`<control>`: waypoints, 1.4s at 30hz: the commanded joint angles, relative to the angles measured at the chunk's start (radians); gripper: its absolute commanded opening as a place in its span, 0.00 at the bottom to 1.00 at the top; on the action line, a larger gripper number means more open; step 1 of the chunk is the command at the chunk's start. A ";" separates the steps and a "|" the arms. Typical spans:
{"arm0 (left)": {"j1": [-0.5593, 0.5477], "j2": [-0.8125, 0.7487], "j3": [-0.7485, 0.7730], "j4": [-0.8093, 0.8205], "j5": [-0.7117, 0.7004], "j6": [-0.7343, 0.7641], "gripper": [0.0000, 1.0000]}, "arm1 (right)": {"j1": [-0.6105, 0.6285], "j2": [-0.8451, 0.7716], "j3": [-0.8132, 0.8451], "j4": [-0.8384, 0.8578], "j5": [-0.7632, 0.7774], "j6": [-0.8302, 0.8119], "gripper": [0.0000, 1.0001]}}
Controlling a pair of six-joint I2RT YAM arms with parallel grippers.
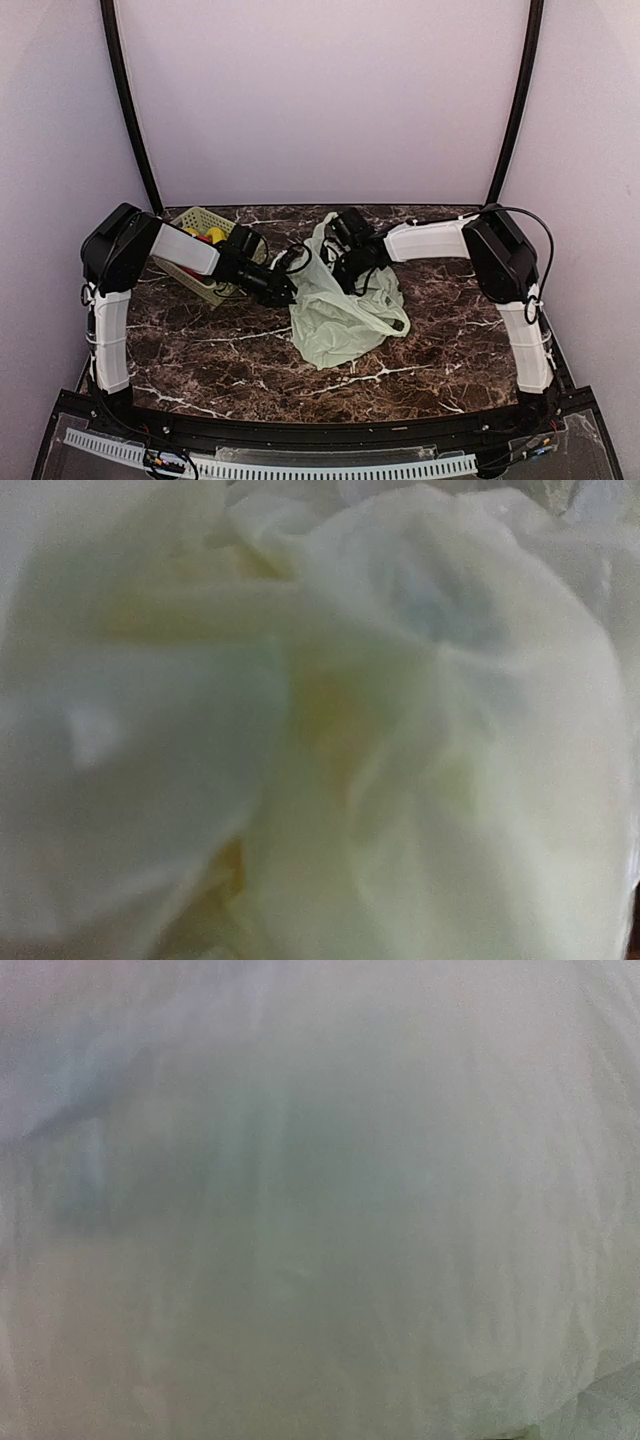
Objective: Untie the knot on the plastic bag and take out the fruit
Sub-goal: Pick up the fake fruit from the takeout bag.
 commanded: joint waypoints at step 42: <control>0.059 -0.211 -0.161 0.028 -0.434 -0.092 0.01 | -0.143 -0.713 -0.695 0.100 0.202 -0.024 0.19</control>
